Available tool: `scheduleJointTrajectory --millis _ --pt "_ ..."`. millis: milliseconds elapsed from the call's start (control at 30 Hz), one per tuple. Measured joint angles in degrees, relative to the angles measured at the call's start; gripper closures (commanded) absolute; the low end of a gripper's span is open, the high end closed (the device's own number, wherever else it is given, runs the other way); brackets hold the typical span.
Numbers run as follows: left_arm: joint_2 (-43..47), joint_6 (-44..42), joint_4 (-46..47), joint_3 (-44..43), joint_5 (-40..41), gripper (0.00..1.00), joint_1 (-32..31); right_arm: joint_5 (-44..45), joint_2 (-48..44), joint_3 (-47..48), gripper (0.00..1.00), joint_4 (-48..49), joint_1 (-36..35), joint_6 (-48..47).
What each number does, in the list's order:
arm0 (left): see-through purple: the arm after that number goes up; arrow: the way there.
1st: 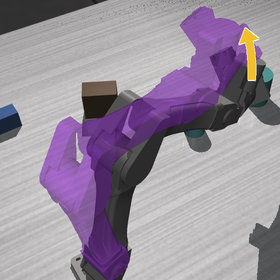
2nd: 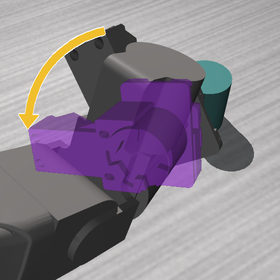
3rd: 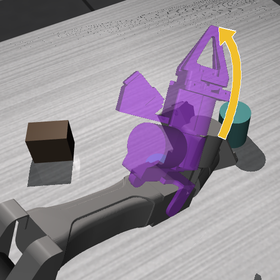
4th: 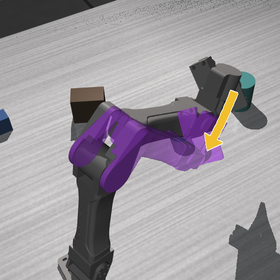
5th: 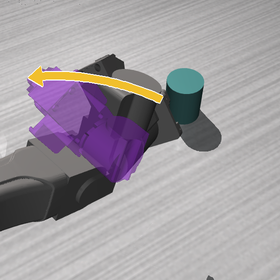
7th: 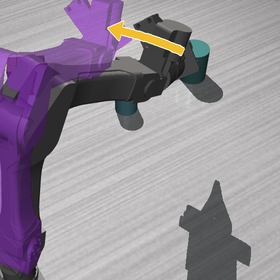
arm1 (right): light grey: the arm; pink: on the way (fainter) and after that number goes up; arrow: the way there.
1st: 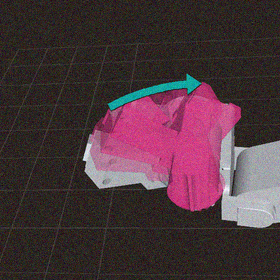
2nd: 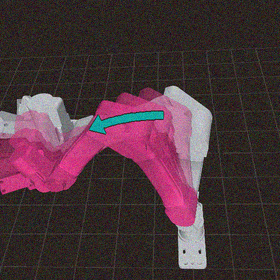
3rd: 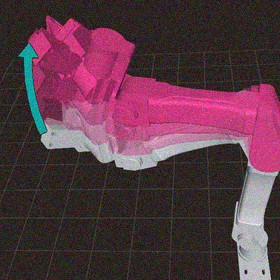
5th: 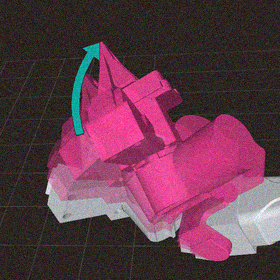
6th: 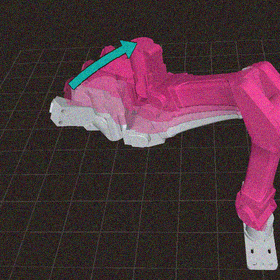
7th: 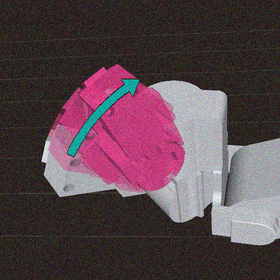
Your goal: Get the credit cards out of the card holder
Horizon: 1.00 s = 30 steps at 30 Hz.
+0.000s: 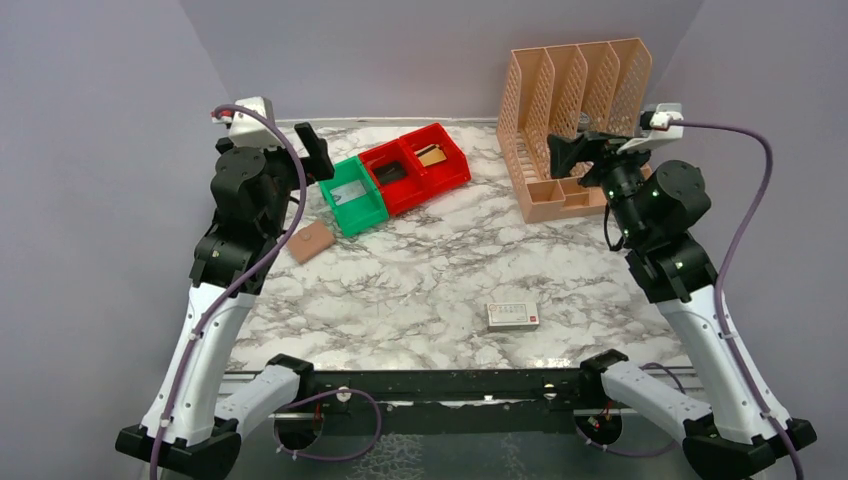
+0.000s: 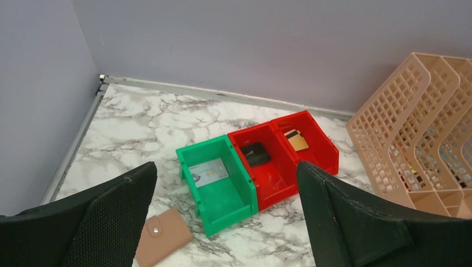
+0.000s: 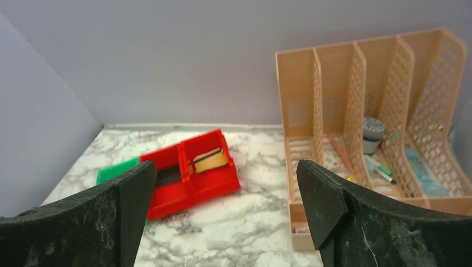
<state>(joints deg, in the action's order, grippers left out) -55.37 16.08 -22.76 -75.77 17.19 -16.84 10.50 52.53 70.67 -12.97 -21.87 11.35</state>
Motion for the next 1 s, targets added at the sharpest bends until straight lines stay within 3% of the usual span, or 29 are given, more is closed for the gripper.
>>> scheduleJointTrajectory --millis 333,667,833,1000 --pt "-0.61 -1.18 -2.86 9.03 -9.33 0.01 1.01 -19.3 2.16 -17.88 0.01 1.38 5.97 6.29" --pt "-4.33 -4.09 -7.56 19.08 -14.36 0.01 -3.3 -34.25 17.29 -26.1 0.02 -2.51 8.07 12.28" --pt "-3.56 -4.26 -8.28 22.58 -14.69 0.01 -4.04 -34.36 18.29 -27.17 0.02 -8.81 -1.86 14.69" --pt "-1.79 -4.24 -8.41 24.96 -14.62 0.01 -4.31 -31.28 18.27 -26.84 0.02 -15.3 -17.31 17.86"
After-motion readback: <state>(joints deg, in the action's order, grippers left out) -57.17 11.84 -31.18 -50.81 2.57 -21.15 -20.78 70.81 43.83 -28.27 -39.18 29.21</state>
